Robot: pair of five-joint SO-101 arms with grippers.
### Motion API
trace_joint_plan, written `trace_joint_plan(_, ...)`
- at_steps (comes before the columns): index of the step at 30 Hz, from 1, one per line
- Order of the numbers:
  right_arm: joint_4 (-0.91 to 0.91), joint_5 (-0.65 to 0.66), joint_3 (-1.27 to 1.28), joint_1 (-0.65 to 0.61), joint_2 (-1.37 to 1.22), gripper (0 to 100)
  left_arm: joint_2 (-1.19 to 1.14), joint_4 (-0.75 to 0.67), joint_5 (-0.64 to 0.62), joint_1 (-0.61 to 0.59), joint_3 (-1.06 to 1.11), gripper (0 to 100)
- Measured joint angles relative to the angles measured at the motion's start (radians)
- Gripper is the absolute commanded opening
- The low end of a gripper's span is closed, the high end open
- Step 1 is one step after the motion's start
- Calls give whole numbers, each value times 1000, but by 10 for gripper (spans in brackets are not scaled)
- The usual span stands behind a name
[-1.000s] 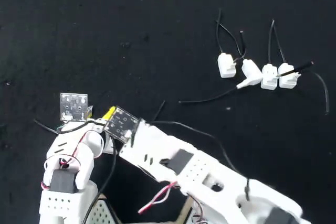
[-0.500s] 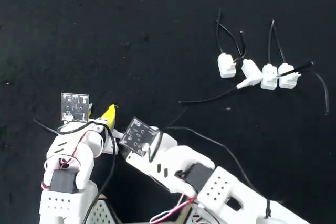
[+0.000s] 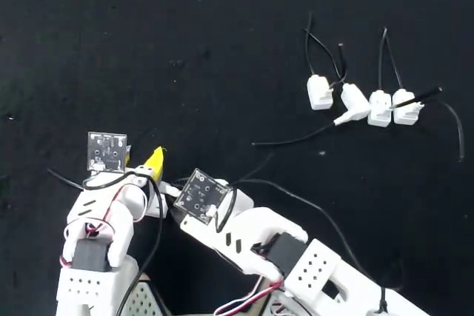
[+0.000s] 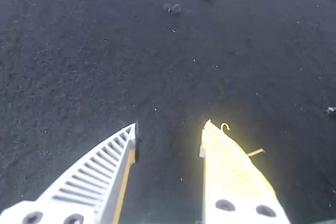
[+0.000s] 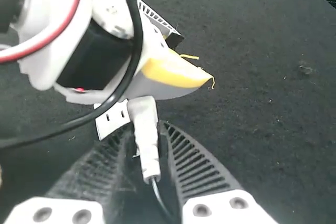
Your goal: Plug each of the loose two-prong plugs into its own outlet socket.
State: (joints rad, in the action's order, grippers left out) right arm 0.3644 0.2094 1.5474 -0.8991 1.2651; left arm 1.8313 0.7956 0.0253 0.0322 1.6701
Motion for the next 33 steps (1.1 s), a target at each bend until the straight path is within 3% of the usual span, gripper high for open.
trace_joint_plan(17, 86, 0, 0, 5, 58, 11, 0, 6, 0, 17, 0, 202)
trace_joint_plan(24, 84, 0, -3, 5, 60, 11, -11, 8, 2, -100, -14, 202)
trace_joint_plan(33, 84, -2, -3, 5, 69, 11, -12, 9, 2, -104, -14, 202)
